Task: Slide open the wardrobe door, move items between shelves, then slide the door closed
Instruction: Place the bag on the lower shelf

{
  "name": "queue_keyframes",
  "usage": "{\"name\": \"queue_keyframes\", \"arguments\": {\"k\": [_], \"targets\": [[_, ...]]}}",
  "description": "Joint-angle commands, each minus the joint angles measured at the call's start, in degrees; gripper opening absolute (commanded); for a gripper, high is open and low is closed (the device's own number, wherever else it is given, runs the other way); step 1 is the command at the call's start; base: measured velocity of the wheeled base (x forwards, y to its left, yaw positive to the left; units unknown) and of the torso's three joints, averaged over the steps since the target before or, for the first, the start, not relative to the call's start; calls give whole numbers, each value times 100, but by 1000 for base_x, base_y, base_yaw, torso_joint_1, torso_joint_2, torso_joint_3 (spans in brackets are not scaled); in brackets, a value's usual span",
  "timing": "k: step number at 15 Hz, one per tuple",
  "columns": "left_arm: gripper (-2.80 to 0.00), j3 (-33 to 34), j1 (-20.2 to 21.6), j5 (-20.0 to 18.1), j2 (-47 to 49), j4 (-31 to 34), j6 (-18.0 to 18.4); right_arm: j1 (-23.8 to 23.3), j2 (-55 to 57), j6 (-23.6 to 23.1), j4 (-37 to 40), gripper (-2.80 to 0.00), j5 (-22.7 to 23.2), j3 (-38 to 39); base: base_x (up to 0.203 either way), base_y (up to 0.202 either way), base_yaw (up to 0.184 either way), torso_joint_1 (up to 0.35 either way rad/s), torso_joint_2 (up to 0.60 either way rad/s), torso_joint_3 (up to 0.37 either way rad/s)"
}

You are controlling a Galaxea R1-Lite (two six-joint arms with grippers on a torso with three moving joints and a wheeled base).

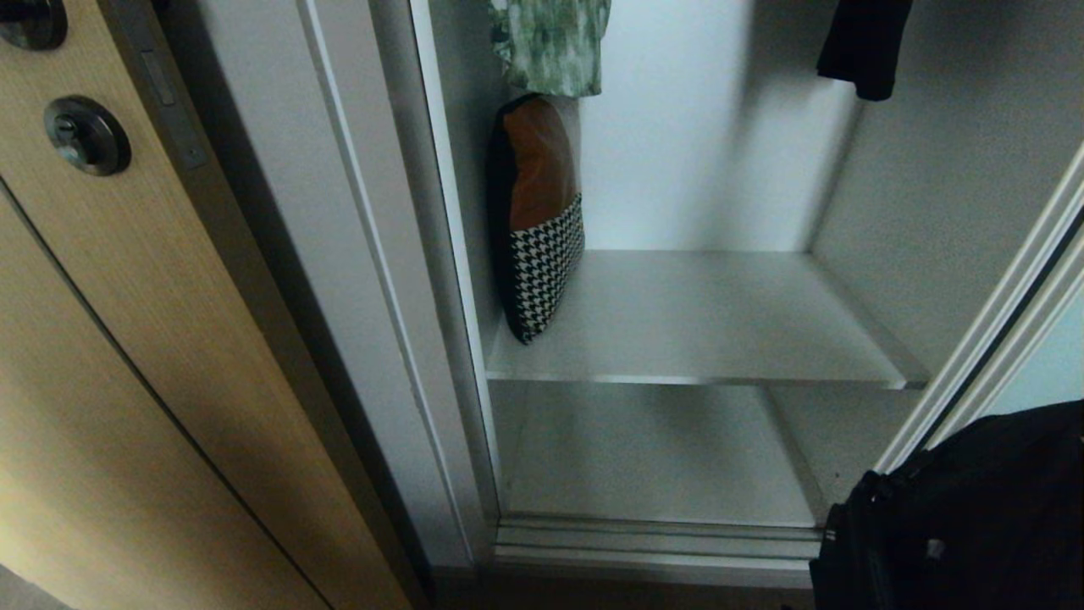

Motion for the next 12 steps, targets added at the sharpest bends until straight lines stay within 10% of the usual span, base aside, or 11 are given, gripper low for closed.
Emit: {"name": "queue_keyframes", "arguments": {"k": [1, 12], "targets": [[-280, 0, 6, 0, 9, -1, -1, 7, -405, 8, 9, -280, 10, 324, 0, 0, 0, 0, 0, 0], [-280, 0, 6, 0, 9, 7, 17, 18, -628, 332, -192, -280, 165, 894, 0, 0, 0, 0, 0, 0]]}}
